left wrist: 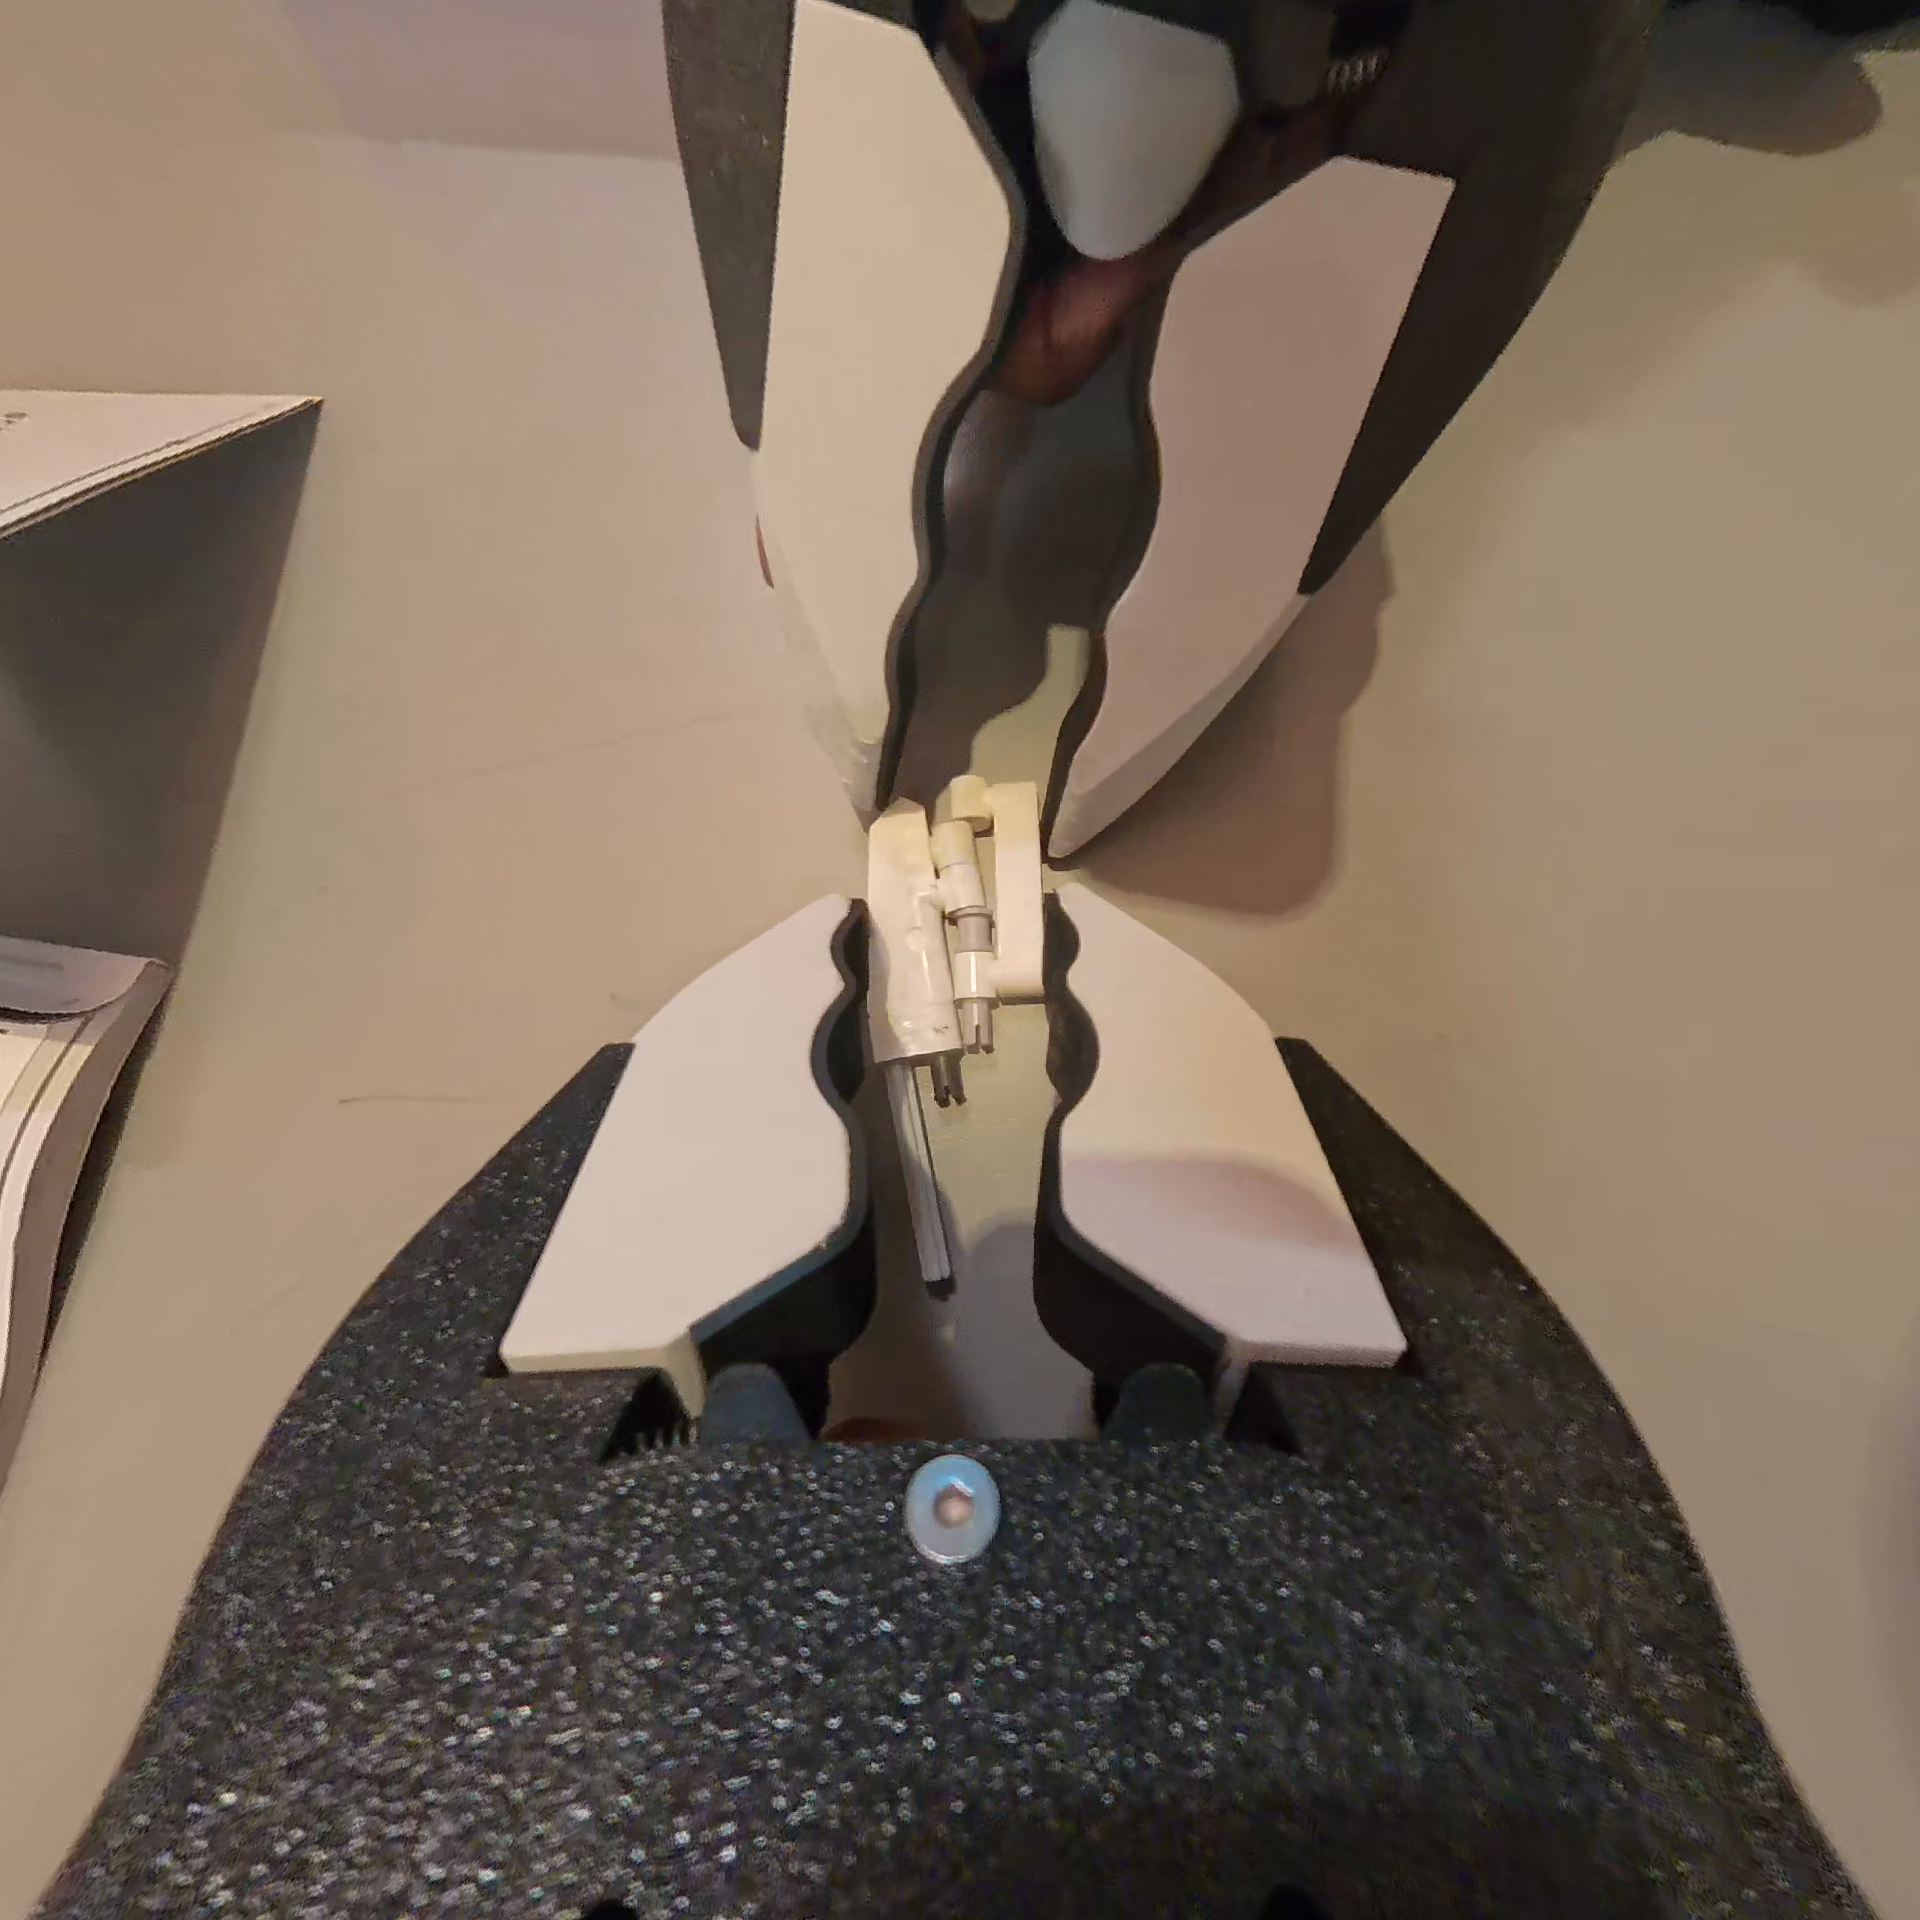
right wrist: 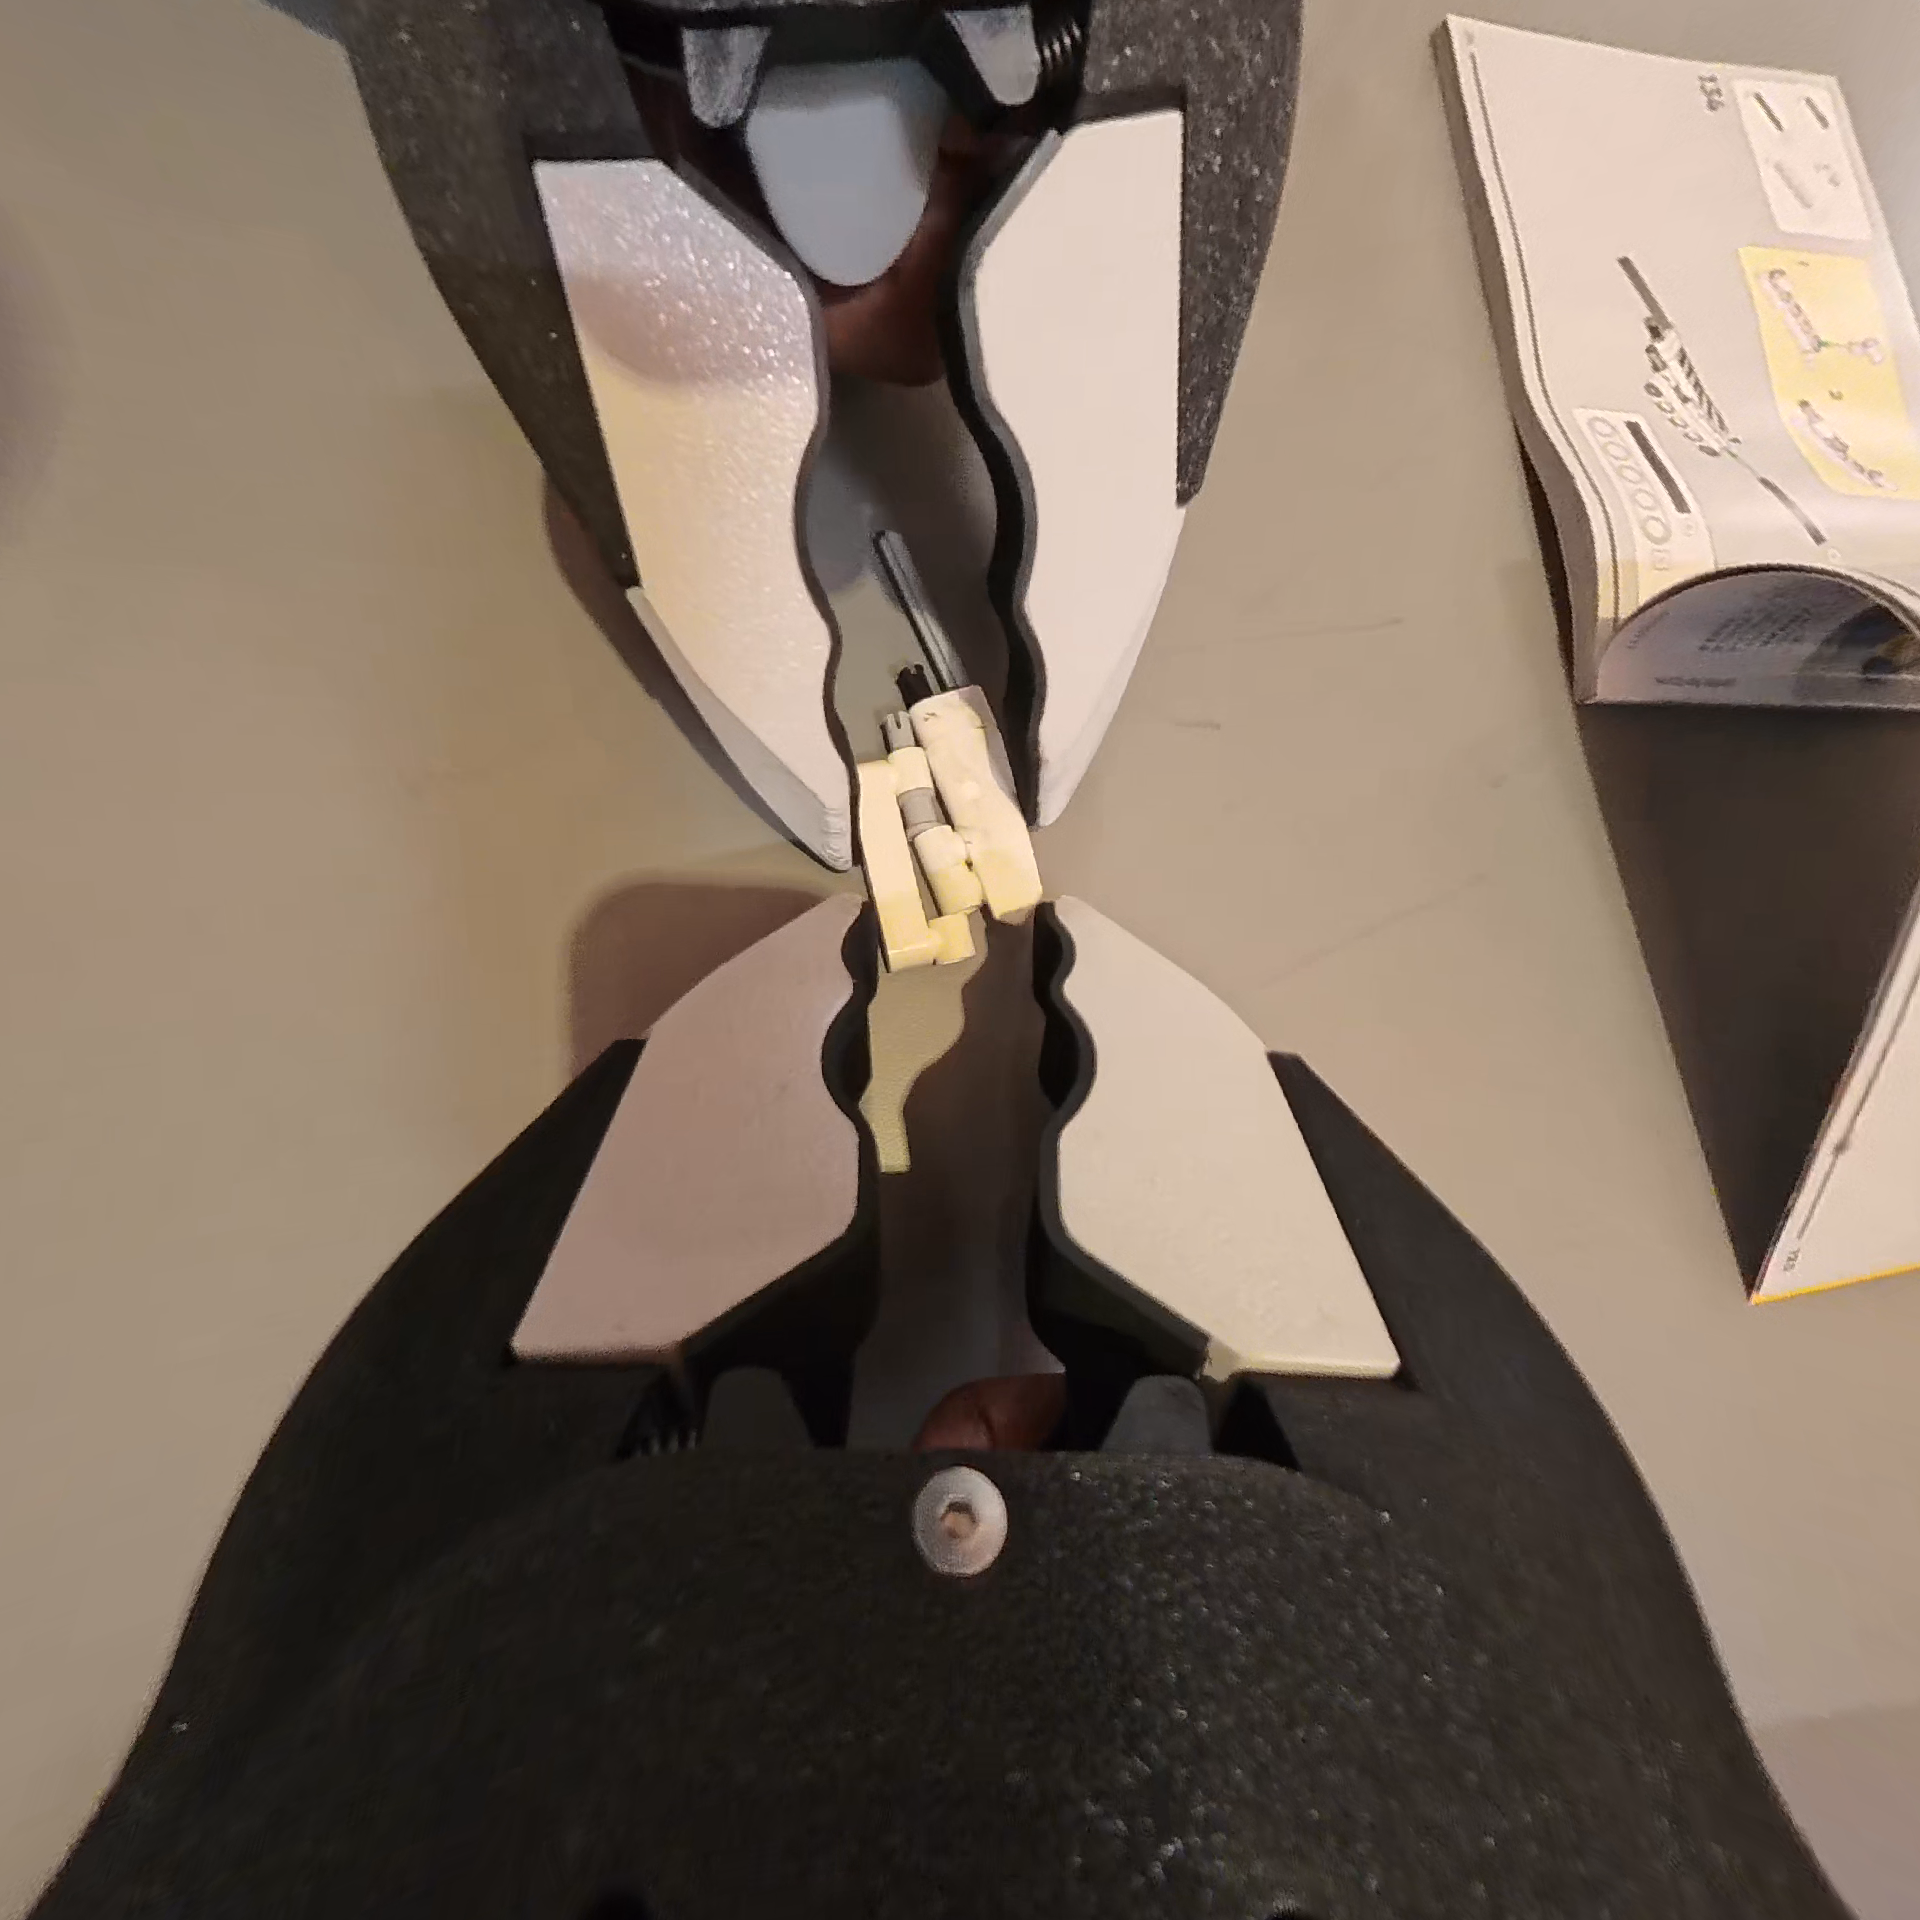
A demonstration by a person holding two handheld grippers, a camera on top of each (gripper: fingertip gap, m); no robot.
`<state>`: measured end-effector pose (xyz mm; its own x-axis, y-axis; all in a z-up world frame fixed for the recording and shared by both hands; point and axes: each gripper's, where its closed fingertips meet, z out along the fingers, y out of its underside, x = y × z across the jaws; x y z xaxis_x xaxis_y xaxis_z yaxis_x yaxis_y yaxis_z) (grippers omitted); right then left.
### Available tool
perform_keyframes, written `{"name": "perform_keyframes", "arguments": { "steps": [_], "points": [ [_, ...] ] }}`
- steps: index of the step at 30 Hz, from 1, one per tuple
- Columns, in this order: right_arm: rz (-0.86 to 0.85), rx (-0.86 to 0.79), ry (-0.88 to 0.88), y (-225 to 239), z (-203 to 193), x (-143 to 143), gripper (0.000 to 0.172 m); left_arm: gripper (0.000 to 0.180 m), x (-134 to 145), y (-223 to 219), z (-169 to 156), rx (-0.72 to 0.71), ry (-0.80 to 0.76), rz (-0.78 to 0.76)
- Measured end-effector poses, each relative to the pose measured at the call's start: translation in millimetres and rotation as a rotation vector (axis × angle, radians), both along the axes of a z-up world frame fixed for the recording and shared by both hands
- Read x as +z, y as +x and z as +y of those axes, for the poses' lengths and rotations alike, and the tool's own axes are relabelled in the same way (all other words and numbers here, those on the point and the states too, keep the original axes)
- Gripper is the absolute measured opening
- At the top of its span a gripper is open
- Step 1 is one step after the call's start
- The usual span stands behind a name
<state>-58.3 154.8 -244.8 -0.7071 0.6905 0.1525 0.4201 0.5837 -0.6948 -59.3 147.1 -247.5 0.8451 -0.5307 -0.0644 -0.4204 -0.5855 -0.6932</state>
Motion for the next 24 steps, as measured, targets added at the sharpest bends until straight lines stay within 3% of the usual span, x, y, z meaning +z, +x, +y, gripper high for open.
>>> {"name": "perform_keyframes", "arguments": {
  "steps": [11, 24],
  "points": [
    [0.001, 0.100, -0.011, 12.2, -17.4, 0.5, 0.024, 0.031, 0.0, 10.3, -16.1, -0.114, -0.015, -0.009],
    [0.004, 0.072, -0.012, 10.5, -20.1, 0.7, 0.023, 0.031, -0.8, 9.8, -17.1, -0.088, -0.033, -0.023]
  ]
}}
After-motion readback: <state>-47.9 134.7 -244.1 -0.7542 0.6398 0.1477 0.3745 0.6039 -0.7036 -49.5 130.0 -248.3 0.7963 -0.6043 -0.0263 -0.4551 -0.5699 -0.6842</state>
